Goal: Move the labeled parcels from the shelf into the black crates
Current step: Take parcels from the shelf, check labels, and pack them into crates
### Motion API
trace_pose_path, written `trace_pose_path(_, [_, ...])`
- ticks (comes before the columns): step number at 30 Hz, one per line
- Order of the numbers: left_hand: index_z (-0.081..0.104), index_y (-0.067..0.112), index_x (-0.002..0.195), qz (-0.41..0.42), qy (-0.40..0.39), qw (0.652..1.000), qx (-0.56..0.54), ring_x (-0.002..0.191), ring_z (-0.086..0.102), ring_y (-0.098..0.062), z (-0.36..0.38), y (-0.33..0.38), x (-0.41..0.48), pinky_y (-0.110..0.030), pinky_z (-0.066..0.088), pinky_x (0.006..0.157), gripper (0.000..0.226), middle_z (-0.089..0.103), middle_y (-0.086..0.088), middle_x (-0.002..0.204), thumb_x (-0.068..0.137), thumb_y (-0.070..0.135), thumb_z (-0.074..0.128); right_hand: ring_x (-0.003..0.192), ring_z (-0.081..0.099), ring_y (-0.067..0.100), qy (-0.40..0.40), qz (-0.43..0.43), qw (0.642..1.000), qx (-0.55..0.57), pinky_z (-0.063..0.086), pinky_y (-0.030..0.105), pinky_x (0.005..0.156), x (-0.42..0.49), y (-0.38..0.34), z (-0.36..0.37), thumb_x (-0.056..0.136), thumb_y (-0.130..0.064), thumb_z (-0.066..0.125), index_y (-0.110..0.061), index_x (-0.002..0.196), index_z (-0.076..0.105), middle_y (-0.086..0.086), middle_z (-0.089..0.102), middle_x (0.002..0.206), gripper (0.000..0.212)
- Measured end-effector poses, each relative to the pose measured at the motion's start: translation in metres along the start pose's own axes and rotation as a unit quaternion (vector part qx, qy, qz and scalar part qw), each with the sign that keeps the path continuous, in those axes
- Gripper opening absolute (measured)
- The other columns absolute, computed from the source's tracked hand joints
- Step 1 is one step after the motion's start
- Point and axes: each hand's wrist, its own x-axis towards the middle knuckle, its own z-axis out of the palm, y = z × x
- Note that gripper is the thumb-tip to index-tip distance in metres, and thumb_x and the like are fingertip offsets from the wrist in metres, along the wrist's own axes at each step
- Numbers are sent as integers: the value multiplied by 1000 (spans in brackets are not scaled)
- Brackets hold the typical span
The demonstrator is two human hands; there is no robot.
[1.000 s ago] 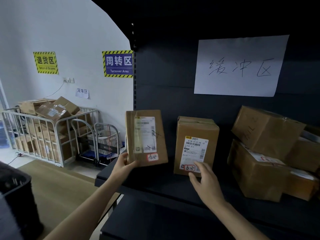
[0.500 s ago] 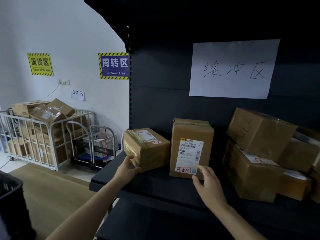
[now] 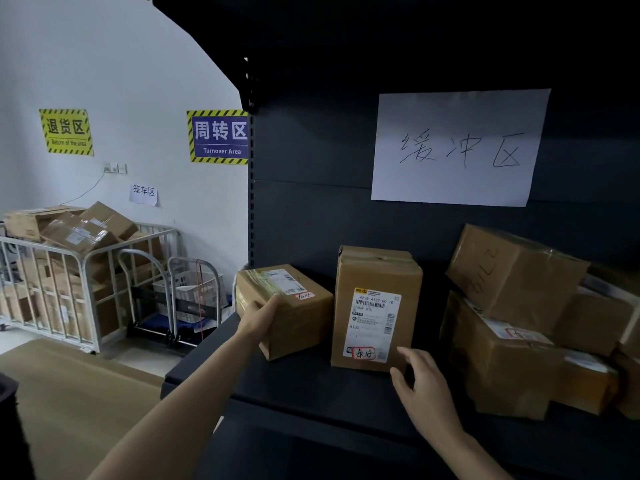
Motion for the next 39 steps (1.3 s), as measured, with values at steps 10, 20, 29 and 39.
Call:
trace_pose_path(10, [35,20,141,91,-48,994,-24,112,50,-20,-5,-9,-21,-32,37,96,46,50,-7,135,96,24,45,109,45,-1,7,-43,999,32,35,7,86,0,-11,1,91,-20,55,-15,125,52,-9,50,120,35])
trace_pose_path(20, [26,29,145,142,-99,985,-7,120,49,-19,-9,-19,-48,-35,39,101,49,48,0,134,99,19,40,118,44,3,32,-130,985,107,39,19,99,7,-97,19,94,-29,49,-15,133,44,-10,47,124,42])
trace_pose_path(29, [25,26,146,194,-101,976,8,125,47,-8,-16,-39,-68,-28,36,106,54,49,8,136,97,7,41,122,45,11,-54,-2,993,105,36,17,97,12,-79,44,95,-25,48,-11,138,39,1,49,130,45])
trace_pose_path(39, [23,26,146,184,-13,955,233,114,57,-22,-20,-64,-50,-30,45,96,68,57,6,113,90,0,51,119,48,15,-88,40,992,78,37,22,102,11,-64,72,94,-14,49,-8,135,43,5,51,128,42])
